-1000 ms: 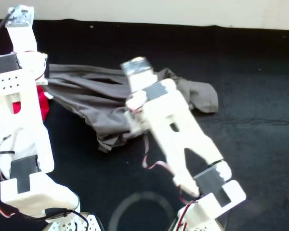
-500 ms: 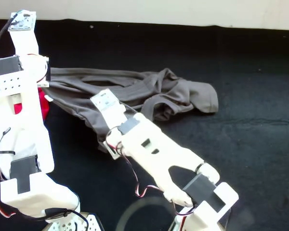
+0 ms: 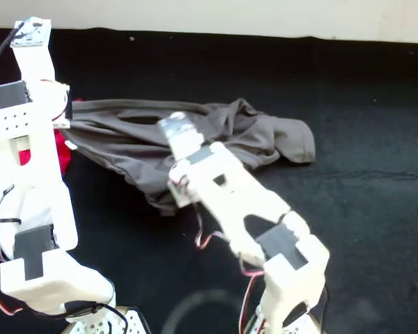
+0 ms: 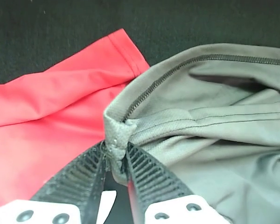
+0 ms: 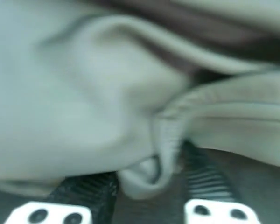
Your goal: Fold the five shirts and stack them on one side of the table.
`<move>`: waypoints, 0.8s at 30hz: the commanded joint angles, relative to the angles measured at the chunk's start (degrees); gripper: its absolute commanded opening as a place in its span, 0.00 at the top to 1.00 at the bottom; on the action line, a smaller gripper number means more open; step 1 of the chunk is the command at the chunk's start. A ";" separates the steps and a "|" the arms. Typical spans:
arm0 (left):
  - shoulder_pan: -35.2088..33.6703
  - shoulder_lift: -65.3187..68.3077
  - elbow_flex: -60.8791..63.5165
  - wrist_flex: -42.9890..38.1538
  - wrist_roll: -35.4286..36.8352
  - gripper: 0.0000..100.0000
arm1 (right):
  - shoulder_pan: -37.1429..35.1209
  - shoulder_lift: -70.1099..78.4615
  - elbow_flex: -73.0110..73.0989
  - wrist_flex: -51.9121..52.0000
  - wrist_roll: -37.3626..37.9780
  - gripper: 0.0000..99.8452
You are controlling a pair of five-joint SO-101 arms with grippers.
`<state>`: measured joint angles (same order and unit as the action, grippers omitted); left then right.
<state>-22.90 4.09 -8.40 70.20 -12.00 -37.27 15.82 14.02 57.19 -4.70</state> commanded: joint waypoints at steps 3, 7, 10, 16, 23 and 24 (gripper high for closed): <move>0.31 -3.38 -0.40 0.53 -0.18 0.99 | 8.04 -5.41 -9.27 8.84 2.90 0.99; 2.42 -3.38 -0.75 4.31 -0.18 0.99 | 14.02 -10.77 -13.85 14.64 9.93 0.99; 5.67 -3.47 -0.84 9.49 2.46 0.99 | 19.21 -14.73 -17.19 18.24 13.80 0.99; 12.44 -3.47 -10.07 23.38 16.97 0.99 | 28.18 -21.41 -24.84 25.19 21.80 0.99; 16.31 -2.77 -6.64 30.24 18.64 0.99 | 32.92 -25.63 -24.13 32.92 29.27 0.99; 16.31 -2.68 -3.74 30.07 18.64 0.99 | 33.45 -26.07 -22.64 33.10 29.98 0.99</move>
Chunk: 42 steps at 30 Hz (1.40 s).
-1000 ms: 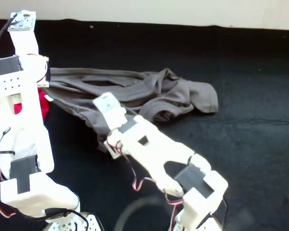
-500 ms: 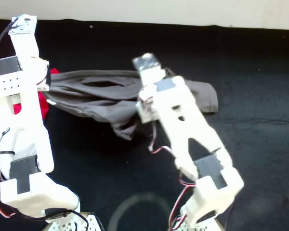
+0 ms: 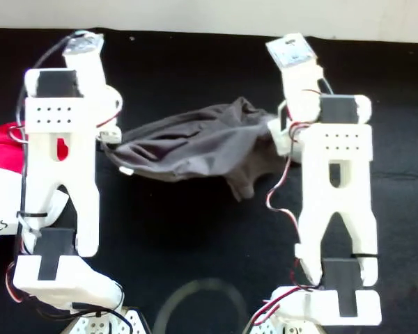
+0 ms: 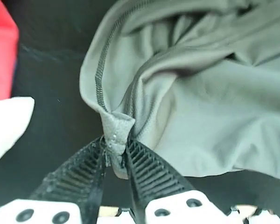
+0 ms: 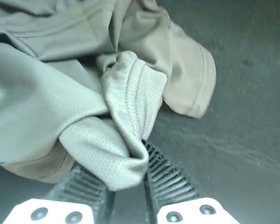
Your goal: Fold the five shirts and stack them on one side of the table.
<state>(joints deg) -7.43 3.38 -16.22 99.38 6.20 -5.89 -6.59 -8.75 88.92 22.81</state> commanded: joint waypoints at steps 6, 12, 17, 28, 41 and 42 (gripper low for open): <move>3.12 -2.15 25.80 -13.01 0.35 0.99 | 3.30 -4.00 13.32 -0.57 5.80 0.99; 3.21 -2.59 42.95 -27.52 -1.49 0.99 | 3.21 -11.91 33.71 -12.44 5.80 0.99; 3.38 -2.59 46.81 -29.54 -5.89 0.98 | 3.30 -22.64 48.92 -21.32 5.80 0.99; 3.91 -2.42 23.34 -6.42 -20.22 0.82 | 3.30 -25.54 52.62 -21.76 5.80 0.99; 0.31 -1.98 39.87 -27.25 -34.73 0.82 | 3.30 -25.63 52.53 -21.76 5.80 0.99; -1.10 -1.98 41.80 -30.33 -34.73 0.82 | 3.30 -25.63 52.53 -21.76 5.80 0.99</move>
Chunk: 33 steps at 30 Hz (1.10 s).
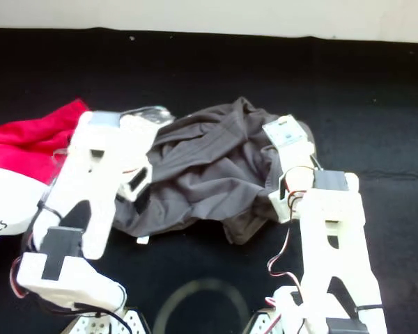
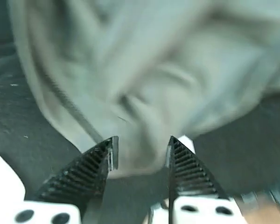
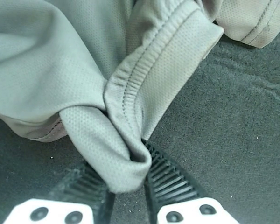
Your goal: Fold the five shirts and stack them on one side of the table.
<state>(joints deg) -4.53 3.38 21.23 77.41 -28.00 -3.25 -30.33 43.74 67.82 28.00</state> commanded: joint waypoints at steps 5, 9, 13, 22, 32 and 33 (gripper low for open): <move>-8.31 -1.98 9.19 -19.60 -0.53 0.82 | 0.66 -1.89 0.04 -0.75 0.62 0.99; -10.51 -1.89 10.86 -22.24 -4.22 0.82 | 0.66 -1.36 0.04 -1.10 0.62 0.99; -13.32 -2.24 10.68 -21.98 -7.03 0.82 | 0.66 -1.27 -0.40 -1.36 0.62 0.99; -13.85 -9.54 2.24 -1.49 -7.03 0.82 | 0.66 -1.80 -0.57 -4.00 0.62 0.99; -6.02 -22.37 7.52 8.53 -7.12 0.82 | 0.48 -1.89 -0.57 -2.24 0.62 0.86; -5.93 -22.11 10.33 6.07 -7.03 0.82 | 0.57 -1.89 -0.57 -2.24 0.62 0.86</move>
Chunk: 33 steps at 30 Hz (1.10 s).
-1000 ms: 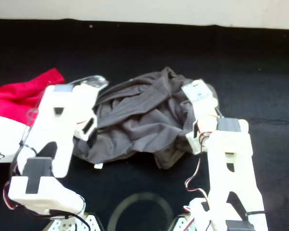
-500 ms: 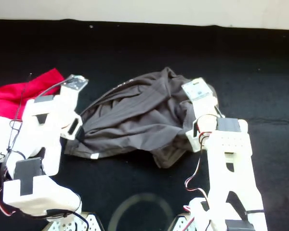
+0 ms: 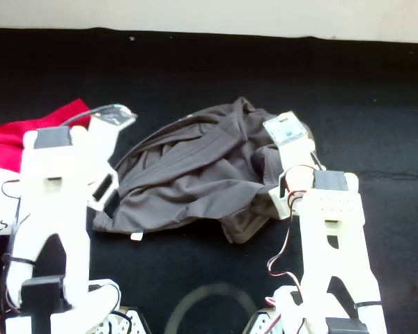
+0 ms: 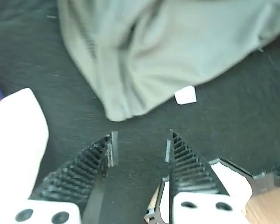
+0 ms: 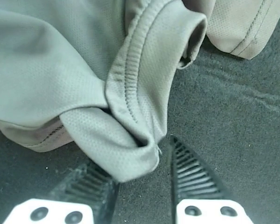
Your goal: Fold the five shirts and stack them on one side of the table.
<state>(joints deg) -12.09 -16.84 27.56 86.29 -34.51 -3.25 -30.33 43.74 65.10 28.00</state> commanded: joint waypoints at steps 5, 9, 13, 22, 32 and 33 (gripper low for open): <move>-1.80 1.63 16.66 -21.89 -0.79 0.82 | 0.48 -1.98 -0.57 3.65 0.62 0.86; -3.65 5.67 17.27 -27.08 -0.79 0.82 | 0.57 -1.98 -0.57 5.49 0.62 0.86; -3.82 9.80 17.27 -28.31 -0.88 0.82 | 0.57 -1.98 -0.57 6.73 0.62 0.86; -4.09 13.58 15.52 -28.22 -0.88 0.88 | 0.40 -3.47 -0.40 8.22 0.62 0.86; 3.65 13.49 12.70 -26.11 5.27 0.99 | 0.31 -19.56 0.31 14.29 0.62 0.86; 5.49 13.49 11.03 -23.82 7.03 0.99 | 0.31 -20.53 1.10 14.55 0.62 0.86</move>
<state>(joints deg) -11.21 -2.95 41.89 58.77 -31.69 -3.25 -47.21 44.00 77.93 28.00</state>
